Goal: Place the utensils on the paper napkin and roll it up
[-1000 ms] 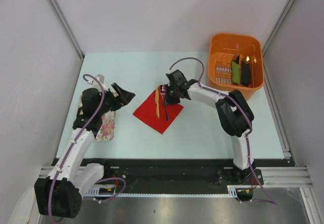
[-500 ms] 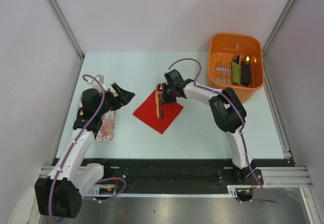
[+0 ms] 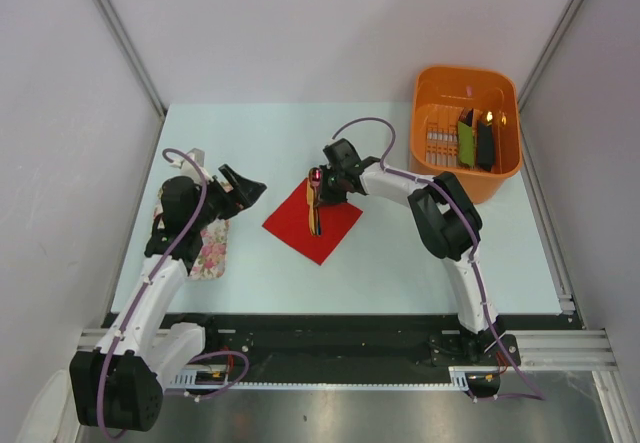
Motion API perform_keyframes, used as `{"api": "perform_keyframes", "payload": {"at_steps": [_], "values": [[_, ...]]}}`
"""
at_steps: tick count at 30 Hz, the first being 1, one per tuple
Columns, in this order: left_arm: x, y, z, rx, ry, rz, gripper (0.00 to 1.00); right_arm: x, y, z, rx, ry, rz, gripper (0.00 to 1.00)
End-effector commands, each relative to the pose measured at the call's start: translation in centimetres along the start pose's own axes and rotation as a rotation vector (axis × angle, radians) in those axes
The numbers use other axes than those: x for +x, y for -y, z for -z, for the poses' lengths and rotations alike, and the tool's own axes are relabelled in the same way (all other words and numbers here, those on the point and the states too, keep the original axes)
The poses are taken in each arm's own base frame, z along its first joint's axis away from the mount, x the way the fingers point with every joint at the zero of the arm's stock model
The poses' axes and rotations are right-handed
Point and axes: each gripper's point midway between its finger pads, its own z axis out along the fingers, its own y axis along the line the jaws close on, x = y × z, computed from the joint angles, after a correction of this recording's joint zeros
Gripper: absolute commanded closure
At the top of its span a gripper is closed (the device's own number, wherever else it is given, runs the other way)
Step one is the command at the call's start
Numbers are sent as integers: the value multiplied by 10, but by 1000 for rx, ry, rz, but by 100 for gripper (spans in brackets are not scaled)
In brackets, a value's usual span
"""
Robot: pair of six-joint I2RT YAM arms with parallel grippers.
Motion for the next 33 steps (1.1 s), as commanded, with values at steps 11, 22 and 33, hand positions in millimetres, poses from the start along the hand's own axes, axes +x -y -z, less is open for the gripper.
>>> {"api": "perform_keyframes", "payload": {"at_steps": [11,22,33], "values": [[2,-2,-1,17,2,19,15,-27,-43,25,-85,102,27,100],[5,-3,-1,17,0,25,15,-19,-53,19,-69,84,-8,100],[7,-4,-2,23,-8,29,15,-31,-45,23,-43,109,14,100]]}}
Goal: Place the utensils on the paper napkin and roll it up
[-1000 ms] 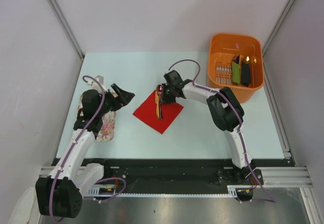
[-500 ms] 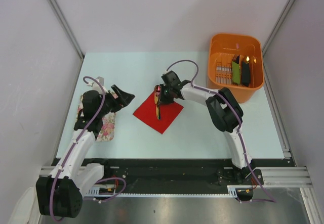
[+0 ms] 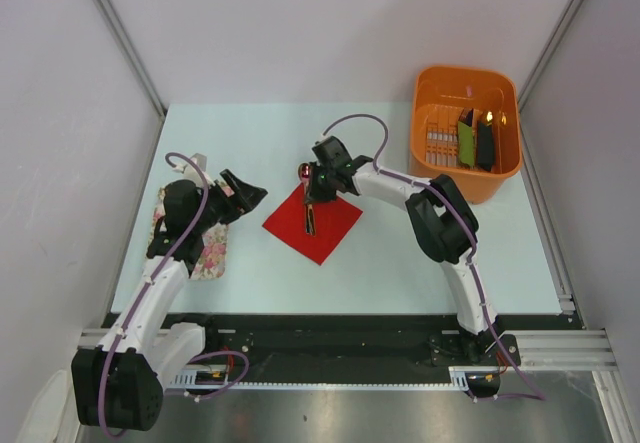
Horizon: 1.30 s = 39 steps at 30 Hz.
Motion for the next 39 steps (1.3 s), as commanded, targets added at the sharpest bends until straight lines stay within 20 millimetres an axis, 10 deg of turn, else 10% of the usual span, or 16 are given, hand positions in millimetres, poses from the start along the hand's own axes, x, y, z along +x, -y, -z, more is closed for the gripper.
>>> {"api": "perform_keyframes", "payload": {"at_steps": [1,39], "values": [[-5,6,-1,36,19,5,15,-29,-7,19,-2,71,20,100],[1,-1,-5,22,-1,16,15,-21,23,-14,52,30,51,96]]}}
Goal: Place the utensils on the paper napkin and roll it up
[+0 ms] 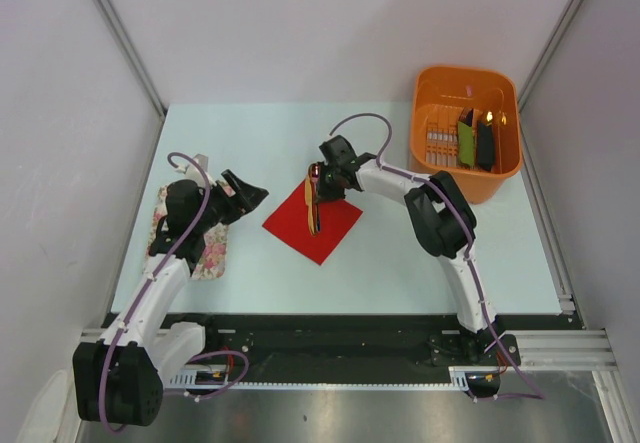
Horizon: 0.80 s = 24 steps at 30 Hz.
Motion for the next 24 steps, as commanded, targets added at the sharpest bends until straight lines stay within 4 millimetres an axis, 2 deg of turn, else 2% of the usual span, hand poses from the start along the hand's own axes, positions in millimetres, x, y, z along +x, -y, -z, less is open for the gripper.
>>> {"api": "perform_keyframes", "payload": {"at_steps": [1,8,13,24], "values": [[-3,2,0,17,10,2,15,-15,-13,-2,-23,47,27,95],[-2,1,-1,15,10,6,15,-10,-16,-2,-27,35,30,94],[-1,0,0,15,6,6,15,-7,-18,2,-28,30,32,88],[-3,1,-1,19,7,-11,15,-8,-19,10,-35,27,23,83]]}}
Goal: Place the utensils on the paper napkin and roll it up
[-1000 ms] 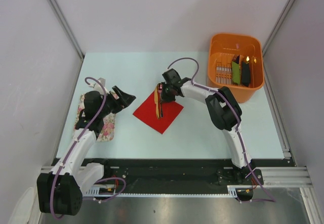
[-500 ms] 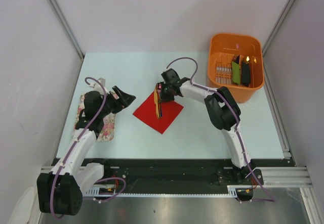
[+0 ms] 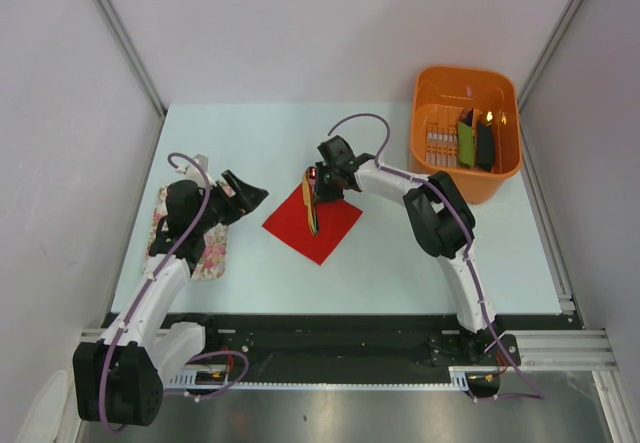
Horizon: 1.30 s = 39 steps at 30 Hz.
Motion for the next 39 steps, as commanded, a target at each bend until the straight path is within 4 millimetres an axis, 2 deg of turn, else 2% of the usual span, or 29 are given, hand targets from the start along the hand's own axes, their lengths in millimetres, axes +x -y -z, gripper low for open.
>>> {"api": "perform_keyframes", "payload": {"at_steps": [1,6,7,9,10,12,13,15,16,17,18,19,20,21,22,24,25,31,39], "values": [[-4,2,-1,20,8,-16,15,-10,-17,15,-36,30,13,82],[-5,8,-1,55,-17,-128,15,-17,-21,31,-60,34,20,81],[-6,10,-2,68,-25,-165,15,-21,-24,40,-71,45,22,81],[-3,22,0,148,-56,-306,16,-26,-29,51,-101,53,25,79],[-1,22,0,168,-68,-427,17,-31,-29,62,-116,68,22,79],[11,36,1,253,-109,-577,17,-35,-32,73,-153,73,30,78],[27,40,2,288,-151,-713,17,-37,-29,80,-163,80,30,79],[44,45,2,329,-184,-891,19,-36,-29,87,-184,80,53,79],[65,53,3,400,-220,-1049,21,-33,-24,90,-187,78,57,78],[73,57,5,425,-216,-1125,22,-31,-23,92,-194,71,61,78],[82,51,3,409,-223,-1196,24,-29,-20,92,-195,66,67,79],[97,63,3,466,-211,-1315,27,-27,-16,92,-193,63,65,78],[110,58,1,472,-222,-1370,29,-20,-12,90,-193,41,60,78],[113,54,-2,434,-214,-1430,30,-17,-10,88,-195,30,60,79],[129,60,-1,481,-210,-1512,35,-14,-7,87,-196,21,57,79],[145,55,-6,491,-197,-1593,38,-5,-3,83,-197,-6,57,79],[152,60,-7,506,-168,-1657,40,-3,-2,82,-199,-8,58,79],[191,53,-13,591,-147,-1814,40,5,8,79,-198,-34,33,79],[211,42,-23,598,-165,-1876,43,-1,25,83,-186,-28,-10,78]]}}
